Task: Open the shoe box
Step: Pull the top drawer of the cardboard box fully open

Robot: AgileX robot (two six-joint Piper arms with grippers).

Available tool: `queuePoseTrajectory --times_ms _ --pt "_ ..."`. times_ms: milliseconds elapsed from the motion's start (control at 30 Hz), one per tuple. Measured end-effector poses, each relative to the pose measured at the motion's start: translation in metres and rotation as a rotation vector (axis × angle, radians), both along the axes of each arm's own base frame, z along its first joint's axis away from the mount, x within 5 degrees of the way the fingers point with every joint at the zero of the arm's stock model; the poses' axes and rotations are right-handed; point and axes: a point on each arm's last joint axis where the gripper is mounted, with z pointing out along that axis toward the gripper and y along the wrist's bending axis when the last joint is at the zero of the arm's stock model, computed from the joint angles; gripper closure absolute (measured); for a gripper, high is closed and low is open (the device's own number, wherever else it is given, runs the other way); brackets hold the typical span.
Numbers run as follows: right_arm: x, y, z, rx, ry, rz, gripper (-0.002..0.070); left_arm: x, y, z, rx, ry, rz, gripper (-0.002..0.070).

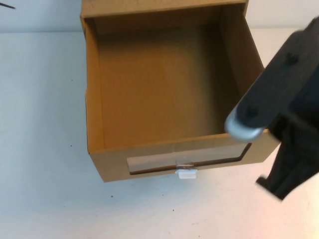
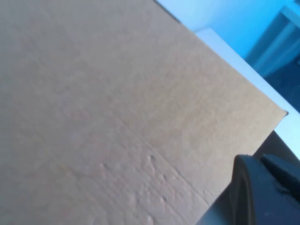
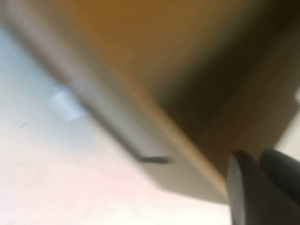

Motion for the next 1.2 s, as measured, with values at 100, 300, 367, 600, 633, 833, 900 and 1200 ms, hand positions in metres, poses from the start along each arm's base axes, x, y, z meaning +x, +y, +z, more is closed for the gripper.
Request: queuePoseTrajectory --times_ms 100,300,367,600,633,833,900,1200 --pt "0.009 -0.013 0.007 0.027 -0.047 -0.077 0.0671 -0.014 0.007 0.016 0.023 -0.050 0.024 0.0680" --pt "0.041 -0.058 0.018 0.089 -0.072 -0.327 0.0686 -0.055 0.026 0.046 0.092 -0.130 0.066 0.0680" --pt "0.050 -0.078 0.023 0.148 -0.080 -0.396 0.0687 -0.072 0.033 0.051 0.126 -0.137 0.081 0.0680" --pt "0.069 -0.130 0.024 0.301 -0.016 -0.567 0.0687 -0.130 0.061 0.036 0.268 -0.088 0.148 0.0680" --pt "0.072 -0.136 0.022 0.319 0.002 -0.582 0.0688 -0.140 0.066 0.032 0.280 -0.090 0.162 0.0680" --pt "0.080 -0.161 0.008 0.409 0.071 -0.595 0.0689 -0.201 0.088 0.010 0.235 -0.222 0.248 0.0680" --pt "0.082 -0.164 0.003 0.445 0.078 -0.574 0.0689 -0.223 0.095 -0.003 0.204 -0.271 0.274 0.0680" --pt "0.060 -0.155 -0.017 0.618 -0.062 -0.414 0.0688 -0.305 0.123 -0.095 0.126 -0.459 0.359 0.0680"
